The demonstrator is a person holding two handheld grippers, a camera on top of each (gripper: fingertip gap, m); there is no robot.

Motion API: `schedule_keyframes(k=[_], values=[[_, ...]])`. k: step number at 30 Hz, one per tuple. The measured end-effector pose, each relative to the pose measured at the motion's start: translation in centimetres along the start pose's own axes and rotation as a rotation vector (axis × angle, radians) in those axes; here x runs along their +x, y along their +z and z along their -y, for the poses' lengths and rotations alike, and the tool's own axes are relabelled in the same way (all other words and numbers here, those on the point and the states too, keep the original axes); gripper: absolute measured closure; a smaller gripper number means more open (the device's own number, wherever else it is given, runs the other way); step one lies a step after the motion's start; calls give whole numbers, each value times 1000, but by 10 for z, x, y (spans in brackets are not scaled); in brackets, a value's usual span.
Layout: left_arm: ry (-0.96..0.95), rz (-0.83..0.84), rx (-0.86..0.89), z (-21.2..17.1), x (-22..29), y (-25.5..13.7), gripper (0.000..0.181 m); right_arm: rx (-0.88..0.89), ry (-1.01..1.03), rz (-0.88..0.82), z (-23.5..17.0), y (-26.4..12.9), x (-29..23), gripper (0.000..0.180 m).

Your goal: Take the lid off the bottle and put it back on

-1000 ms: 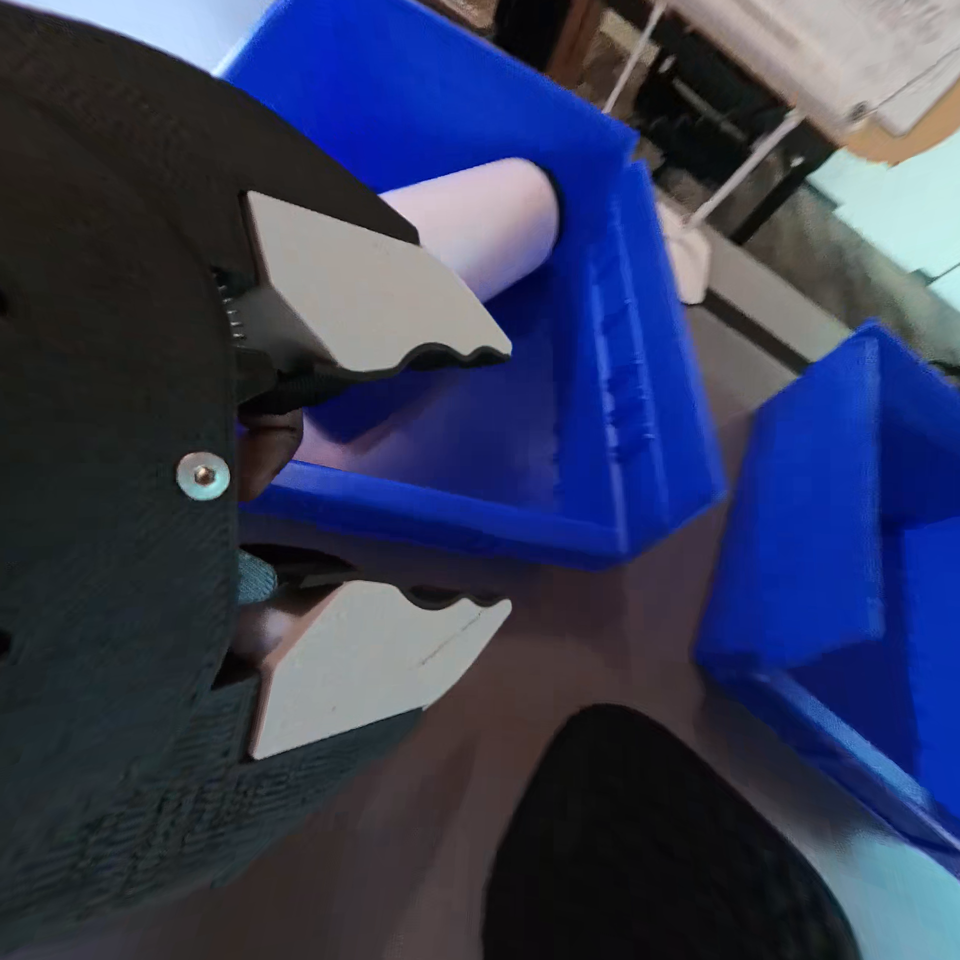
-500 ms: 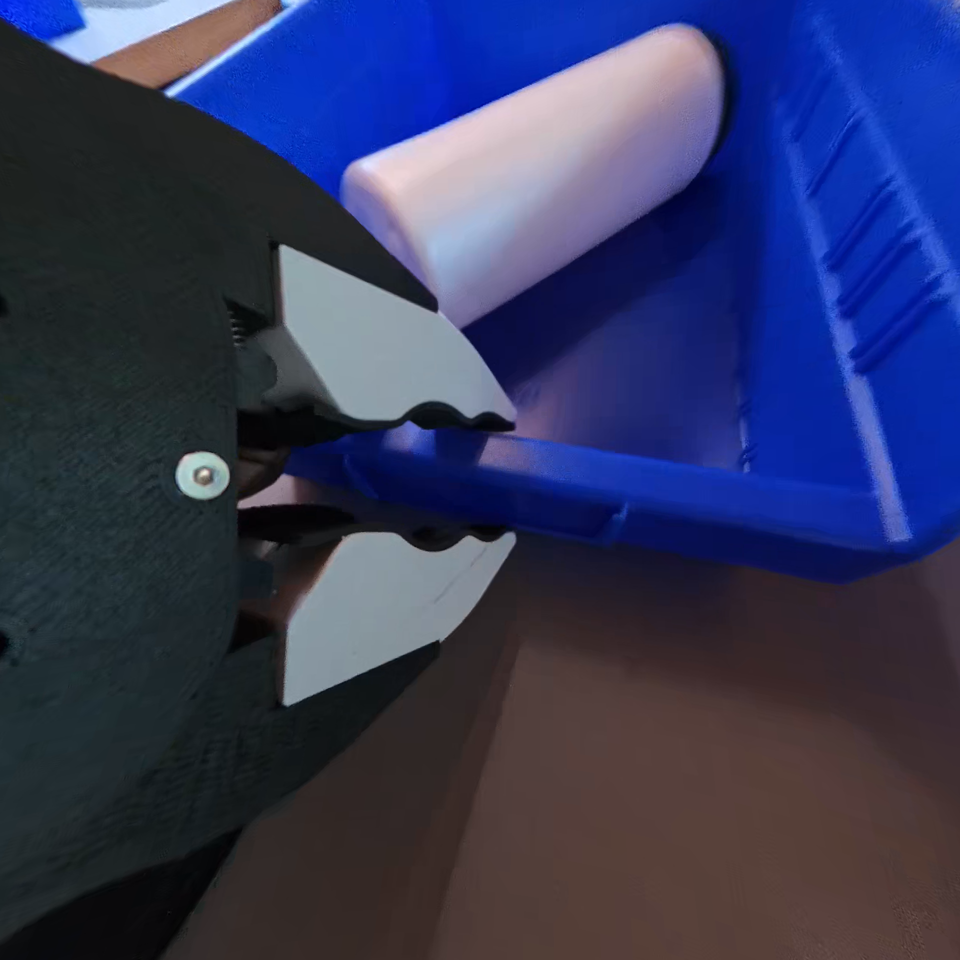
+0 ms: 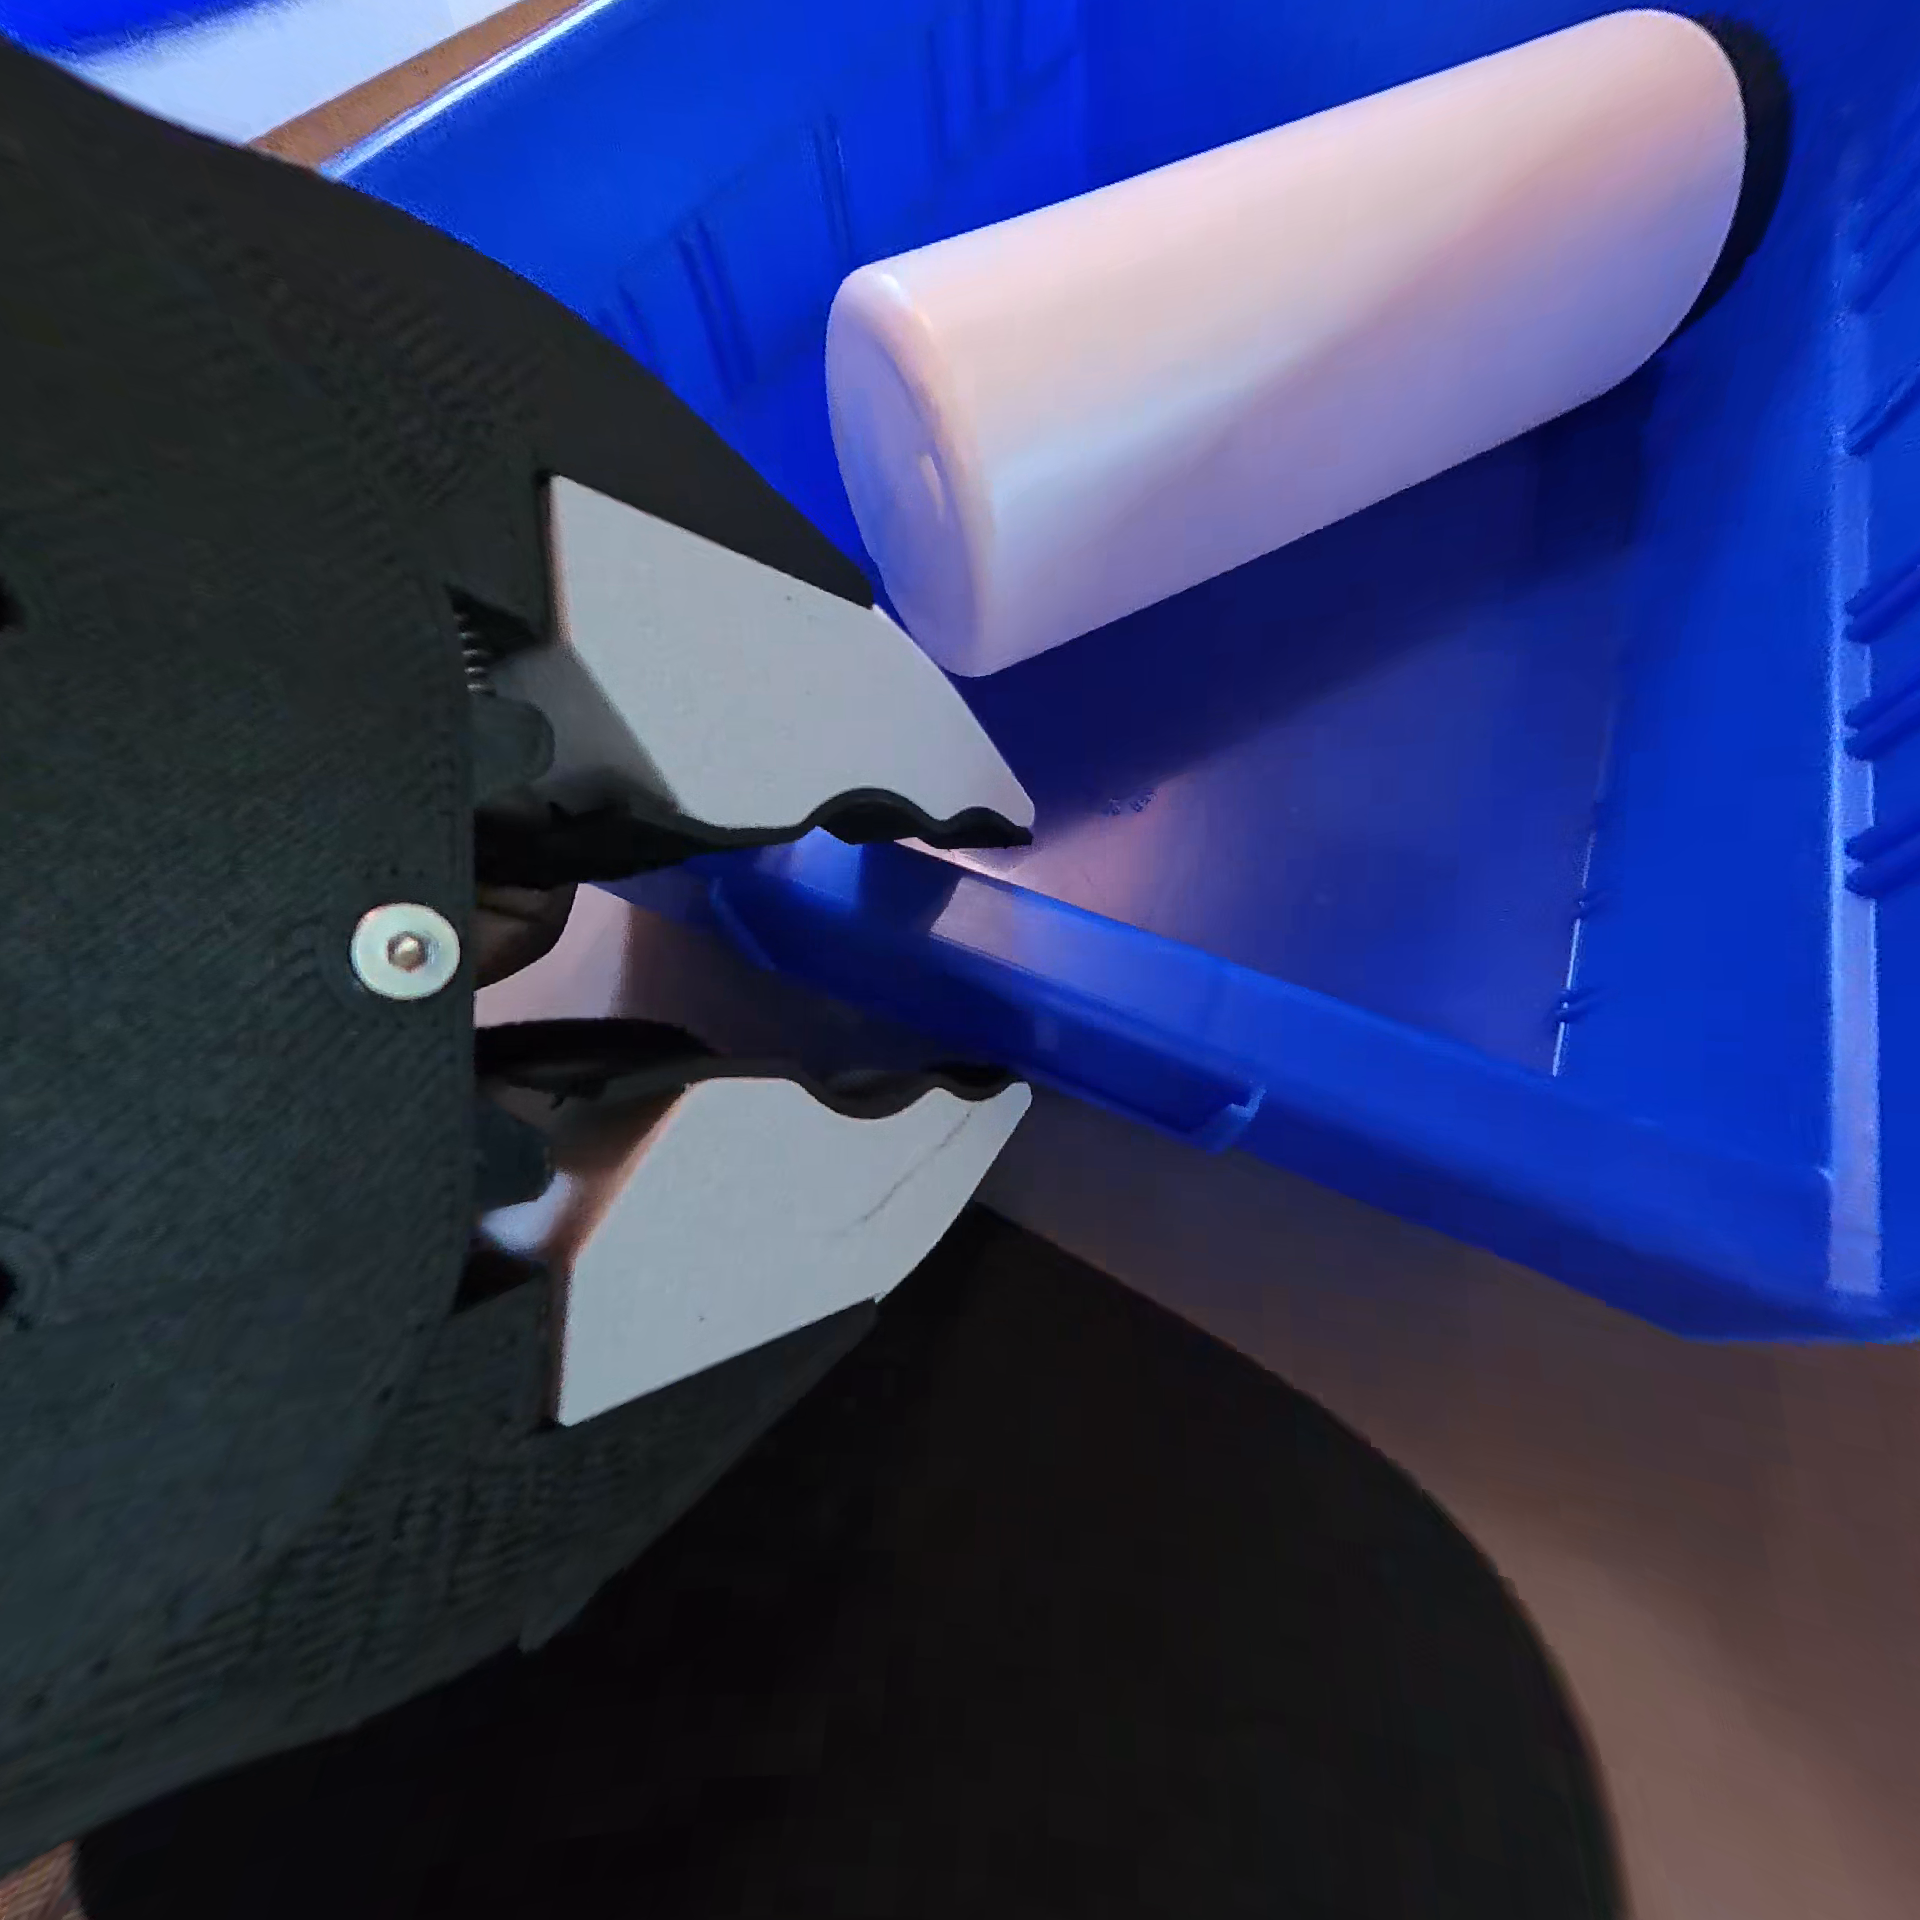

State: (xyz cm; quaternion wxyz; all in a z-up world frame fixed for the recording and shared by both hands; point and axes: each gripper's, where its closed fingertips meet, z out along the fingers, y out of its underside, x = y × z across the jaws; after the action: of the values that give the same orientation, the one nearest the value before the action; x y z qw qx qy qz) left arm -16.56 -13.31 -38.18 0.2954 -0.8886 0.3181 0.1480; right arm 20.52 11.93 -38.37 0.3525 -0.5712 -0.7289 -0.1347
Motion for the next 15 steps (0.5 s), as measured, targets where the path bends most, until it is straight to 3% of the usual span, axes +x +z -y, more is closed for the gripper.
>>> schedule_keyframes(k=[9,15], values=[[-121,36,-4,-46,-12,-21,140,-56,45,7,-25,-7,0,145],[1,38,-126,-96,-30,-34,140,-57,57,7,-28,-8,0,144]])
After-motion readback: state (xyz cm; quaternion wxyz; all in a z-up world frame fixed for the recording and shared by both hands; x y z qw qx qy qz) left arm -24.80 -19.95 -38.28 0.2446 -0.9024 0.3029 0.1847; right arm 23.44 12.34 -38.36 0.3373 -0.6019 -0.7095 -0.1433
